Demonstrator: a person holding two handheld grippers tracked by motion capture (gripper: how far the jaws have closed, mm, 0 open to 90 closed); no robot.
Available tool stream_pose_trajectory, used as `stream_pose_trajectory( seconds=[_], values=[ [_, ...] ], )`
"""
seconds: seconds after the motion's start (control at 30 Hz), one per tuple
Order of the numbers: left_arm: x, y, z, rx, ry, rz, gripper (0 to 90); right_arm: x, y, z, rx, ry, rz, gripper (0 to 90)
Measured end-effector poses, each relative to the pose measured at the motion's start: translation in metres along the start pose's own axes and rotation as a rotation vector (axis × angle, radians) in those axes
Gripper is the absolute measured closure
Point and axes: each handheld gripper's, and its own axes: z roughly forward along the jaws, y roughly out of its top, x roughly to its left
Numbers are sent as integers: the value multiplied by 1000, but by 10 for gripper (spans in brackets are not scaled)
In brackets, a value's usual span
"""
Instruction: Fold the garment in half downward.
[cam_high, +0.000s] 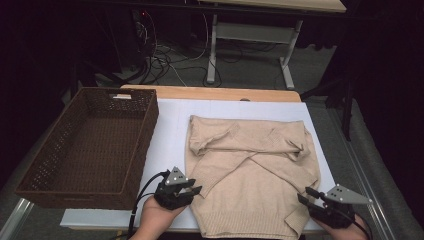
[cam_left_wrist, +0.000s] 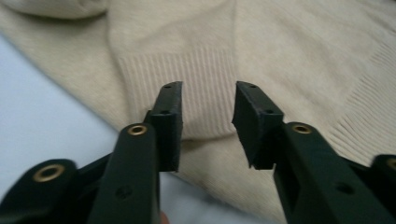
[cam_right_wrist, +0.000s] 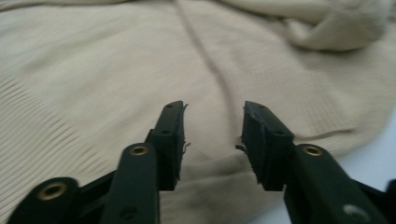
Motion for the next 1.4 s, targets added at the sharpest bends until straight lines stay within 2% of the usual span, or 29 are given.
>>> stream_pose_trajectory(
  seconds=[0.07, 0.13, 0.17, 0.2, 0.23, 0.3, 0.47, 0.57, 0.67, 0.8, 0.97, 1.1, 1.13, 1.3, 1.4],
  values=[
    [-2, -1, 4, 10, -20, -3, 667, 7, 0, -2, 18, 23, -18, 718],
    [-3, -1, 5, 7, -17, 2, 664, 12, 2, 0, 30, 42, -39, 806],
    [-4, 0, 5, -4, -19, 4, 634, 14, 3, 3, 39, 43, -47, 851],
    [-4, 0, 5, -17, -30, 1, 634, 14, 3, 3, 39, 43, -47, 851],
    [-4, 0, 5, -25, -43, 2, 586, 17, 0, 8, 74, 35, -75, 900],
    [-4, 0, 4, -44, -58, 8, 557, 16, -6, 8, 111, 17, -91, 900],
    [-1, 0, 1, -65, -52, -2, 492, 9, -19, -6, 114, -11, -63, 900],
    [0, 0, 1, -76, -40, -11, 455, 6, -31, -23, 115, -45, -45, 900],
    [1, 0, -1, -92, -30, -14, 420, 2, -44, -37, 96, -60, -1, 900],
    [3, 1, -2, -97, -24, -13, 419, -2, -54, -50, 72, -74, 39, 900],
    [4, 1, 0, -99, -17, -16, 387, -6, -51, -55, 24, -108, 36, 900],
    [5, 1, 3, -94, -12, -15, 385, -11, -48, -54, -6, -113, 52, 900],
    [5, 1, 4, -91, -7, -17, 361, -11, -47, -54, -16, -104, 57, 895],
    [7, 4, 7, -103, -1, -14, 348, -13, -36, -46, -46, -103, 44, 846],
    [8, 8, 11, -106, 8, 19, 320, -18, -29, -36, -51, -103, 42, 824]
  ],
)
